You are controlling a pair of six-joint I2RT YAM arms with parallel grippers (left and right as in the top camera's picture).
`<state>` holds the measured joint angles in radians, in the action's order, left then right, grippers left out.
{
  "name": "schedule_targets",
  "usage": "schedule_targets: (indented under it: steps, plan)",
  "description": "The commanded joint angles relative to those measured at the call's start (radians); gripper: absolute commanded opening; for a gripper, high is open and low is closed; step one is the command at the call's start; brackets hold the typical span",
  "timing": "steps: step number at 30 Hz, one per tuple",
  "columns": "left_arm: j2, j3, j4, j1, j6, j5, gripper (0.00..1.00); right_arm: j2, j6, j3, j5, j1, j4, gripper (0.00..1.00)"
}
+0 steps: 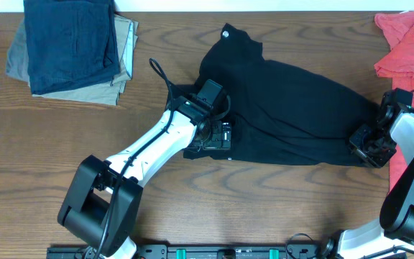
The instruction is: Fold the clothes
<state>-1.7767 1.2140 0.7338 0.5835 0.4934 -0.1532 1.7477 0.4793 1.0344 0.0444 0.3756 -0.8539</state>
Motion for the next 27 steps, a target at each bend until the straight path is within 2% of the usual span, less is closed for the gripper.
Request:
schedule_targets:
  steps: [1,4,7,19,22,27]
  plan:
    - [-0.008,-0.014,0.006,-0.002,0.001,0.005,0.98,0.004,0.006,0.028,0.011,0.023,0.002,0.31]
    - [-0.008,-0.014,0.005,-0.002,0.001,0.006,0.98,0.004,0.006,0.037,0.011,0.033,0.008,0.11]
    - [-0.008,-0.014,0.002,-0.002,0.001,0.006,0.98,0.005,0.006,0.037,0.011,0.038,0.031,0.01]
    - [-0.008,-0.014,0.001,-0.002,0.001,0.009,0.98,0.005,0.006,0.043,-0.063,0.037,0.171,0.01]
    - [-0.008,-0.014,-0.002,-0.002,0.001,0.009,0.98,0.005,0.006,0.043,-0.095,0.037,0.209,0.04]
    - [-0.008,-0.014,-0.011,-0.002,0.001,0.009,0.98,0.005,0.006,0.043,-0.152,0.035,0.273,0.01]
